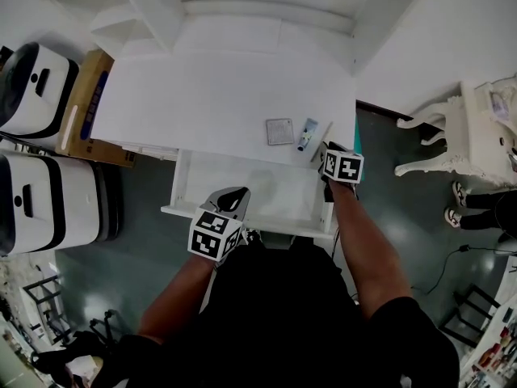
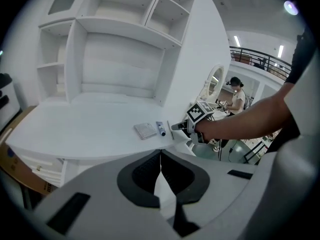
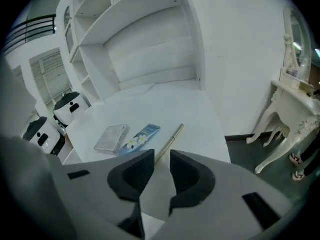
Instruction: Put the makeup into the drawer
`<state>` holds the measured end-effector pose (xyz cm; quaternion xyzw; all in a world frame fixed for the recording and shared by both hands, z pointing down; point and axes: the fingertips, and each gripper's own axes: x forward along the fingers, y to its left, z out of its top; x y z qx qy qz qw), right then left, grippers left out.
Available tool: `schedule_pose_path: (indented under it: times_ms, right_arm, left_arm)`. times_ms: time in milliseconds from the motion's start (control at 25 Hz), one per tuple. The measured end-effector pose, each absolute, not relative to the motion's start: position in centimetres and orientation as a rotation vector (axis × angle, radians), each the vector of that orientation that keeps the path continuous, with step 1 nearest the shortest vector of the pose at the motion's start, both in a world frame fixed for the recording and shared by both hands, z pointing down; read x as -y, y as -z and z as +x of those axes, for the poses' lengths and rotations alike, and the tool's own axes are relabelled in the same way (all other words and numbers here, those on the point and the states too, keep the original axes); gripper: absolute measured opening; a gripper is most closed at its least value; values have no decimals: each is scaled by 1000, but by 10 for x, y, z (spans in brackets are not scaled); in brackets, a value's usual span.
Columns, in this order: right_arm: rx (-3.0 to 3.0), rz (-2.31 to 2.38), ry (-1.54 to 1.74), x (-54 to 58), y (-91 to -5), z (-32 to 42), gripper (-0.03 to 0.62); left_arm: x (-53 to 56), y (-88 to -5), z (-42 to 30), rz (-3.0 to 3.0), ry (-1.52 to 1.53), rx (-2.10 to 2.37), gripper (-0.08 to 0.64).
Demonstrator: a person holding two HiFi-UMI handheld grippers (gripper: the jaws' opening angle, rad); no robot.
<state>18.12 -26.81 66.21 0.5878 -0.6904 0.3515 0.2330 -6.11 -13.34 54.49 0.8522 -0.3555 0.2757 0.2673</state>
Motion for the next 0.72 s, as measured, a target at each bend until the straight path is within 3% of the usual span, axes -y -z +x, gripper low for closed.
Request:
schedule_pose_path:
  times_ms: [360,720]
  right_arm:
    - [1745,1606,-1008,276,-678,178,110]
    - [1690,1610,-1085,276,-682,186,57]
  left_arm:
    - [134,-548,-67,2239,-700,1004,11]
    - [135,-542,-73,2247,-681,1026,11]
